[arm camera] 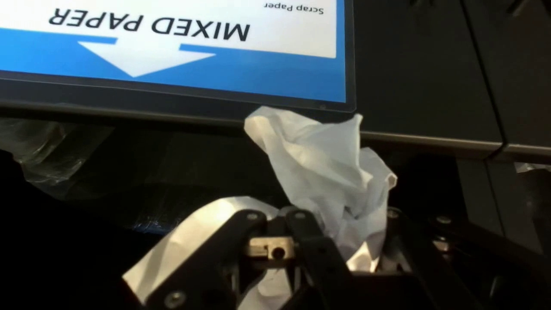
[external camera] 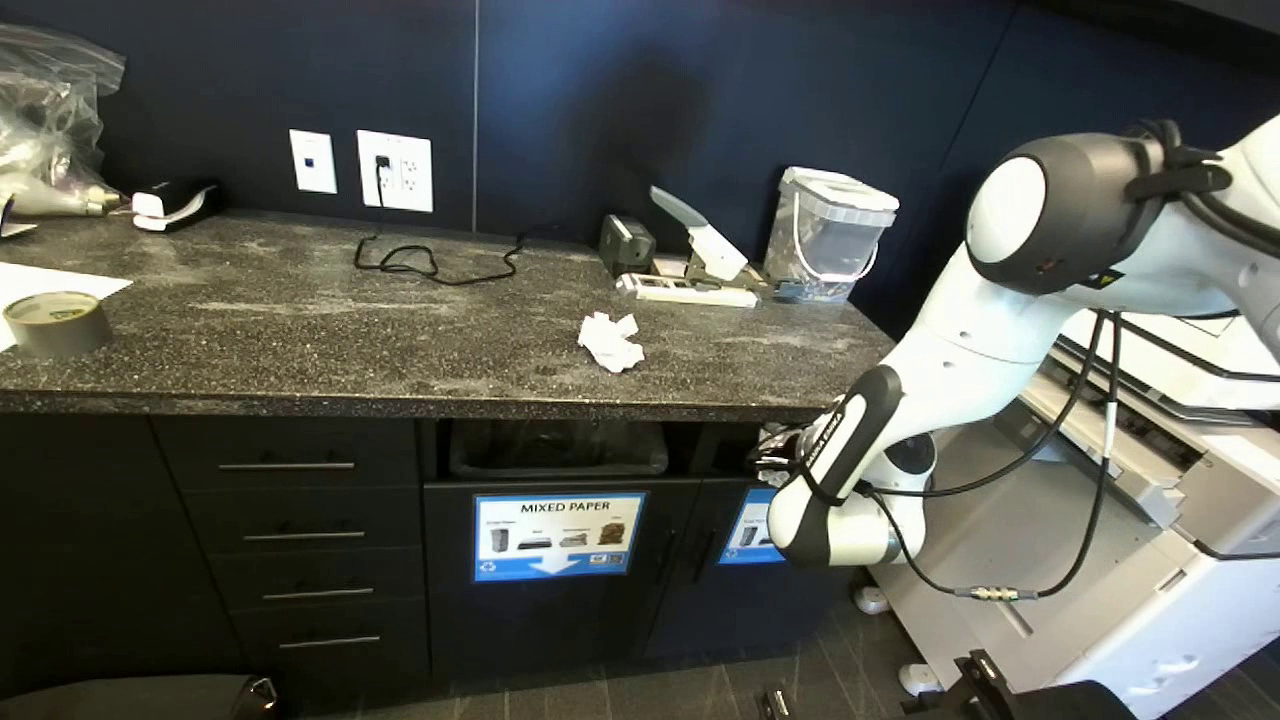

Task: Pick up the papers on the counter and throw them in the bin

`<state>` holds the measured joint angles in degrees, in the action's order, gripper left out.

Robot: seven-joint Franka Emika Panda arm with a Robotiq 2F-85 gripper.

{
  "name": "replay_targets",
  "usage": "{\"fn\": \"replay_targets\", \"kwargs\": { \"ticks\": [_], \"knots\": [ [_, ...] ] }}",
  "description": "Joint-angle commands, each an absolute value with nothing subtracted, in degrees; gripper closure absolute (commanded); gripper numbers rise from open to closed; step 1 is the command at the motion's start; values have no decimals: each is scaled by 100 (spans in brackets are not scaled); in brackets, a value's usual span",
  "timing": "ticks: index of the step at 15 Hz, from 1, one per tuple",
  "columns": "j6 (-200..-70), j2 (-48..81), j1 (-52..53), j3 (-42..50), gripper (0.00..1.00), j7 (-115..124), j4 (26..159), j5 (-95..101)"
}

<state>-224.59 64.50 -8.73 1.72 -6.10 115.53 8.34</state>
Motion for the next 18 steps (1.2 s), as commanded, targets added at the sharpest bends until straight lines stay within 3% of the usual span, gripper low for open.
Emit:
{"fn": "replay_targets", "kwargs": {
  "ticks": [1,13,14,16,18],
  "knots": [
    [-22734,6955,-856,173,86,-438,10831,855],
    [-22562,7777,-687,146,85,-315,9490,775],
    [-22525,7792,-726,125,63,-269,9450,836],
    [-22559,7859,-658,156,55,-301,9357,791],
    [-22525,7885,-633,166,39,-304,9285,775]
  ]
}}
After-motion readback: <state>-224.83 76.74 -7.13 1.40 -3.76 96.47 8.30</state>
